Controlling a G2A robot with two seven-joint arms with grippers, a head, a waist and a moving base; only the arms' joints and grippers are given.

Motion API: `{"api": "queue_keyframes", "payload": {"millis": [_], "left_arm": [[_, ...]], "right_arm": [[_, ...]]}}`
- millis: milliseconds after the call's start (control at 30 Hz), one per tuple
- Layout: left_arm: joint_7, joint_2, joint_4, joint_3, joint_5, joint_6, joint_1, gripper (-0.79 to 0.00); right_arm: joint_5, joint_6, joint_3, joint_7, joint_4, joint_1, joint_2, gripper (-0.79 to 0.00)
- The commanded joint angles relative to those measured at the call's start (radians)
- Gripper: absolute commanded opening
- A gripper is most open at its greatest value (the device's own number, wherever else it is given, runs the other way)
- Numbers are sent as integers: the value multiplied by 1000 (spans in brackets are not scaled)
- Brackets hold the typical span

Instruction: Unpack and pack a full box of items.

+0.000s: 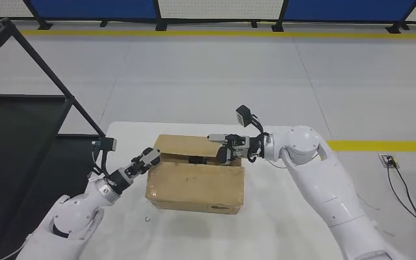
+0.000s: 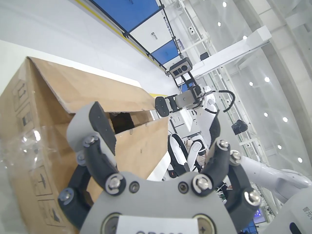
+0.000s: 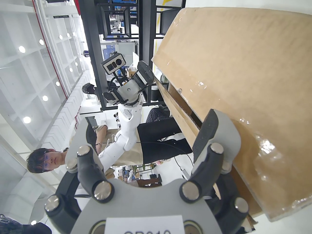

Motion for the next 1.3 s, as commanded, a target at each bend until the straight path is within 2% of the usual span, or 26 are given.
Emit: {"api": "queue_keyframes", "payload": {"millis": [0,200,300,533,700,800,933,1267], "left_arm": [[5,-3,0,0,2,-2,0,0],[-3,-9,-4,-16,-20,-18,8,0],[-14,-7,-18,-51,-66,-50,33,0],[-38,9,-28,-232,-203,-132,152,0],[-69,19,32,-368,-261,-172,245,0],[-86,21,65,-419,-288,-187,287,0],[-112,20,91,-450,-316,-184,311,0],[-181,11,121,-453,-409,-143,318,0]], "right_arm": [[7,2,3,0,-10,-14,2,0],[10,-9,15,-11,-40,-58,10,0],[2,-30,21,-14,-54,-79,15,0],[-8,-103,38,-62,-72,-118,22,0],[-3,-138,55,-76,-58,-133,27,0],[2,-145,73,-64,-48,-140,33,0],[-8,-122,73,-32,-43,-142,39,0],[2,-136,48,-36,-18,-134,34,0]]}}
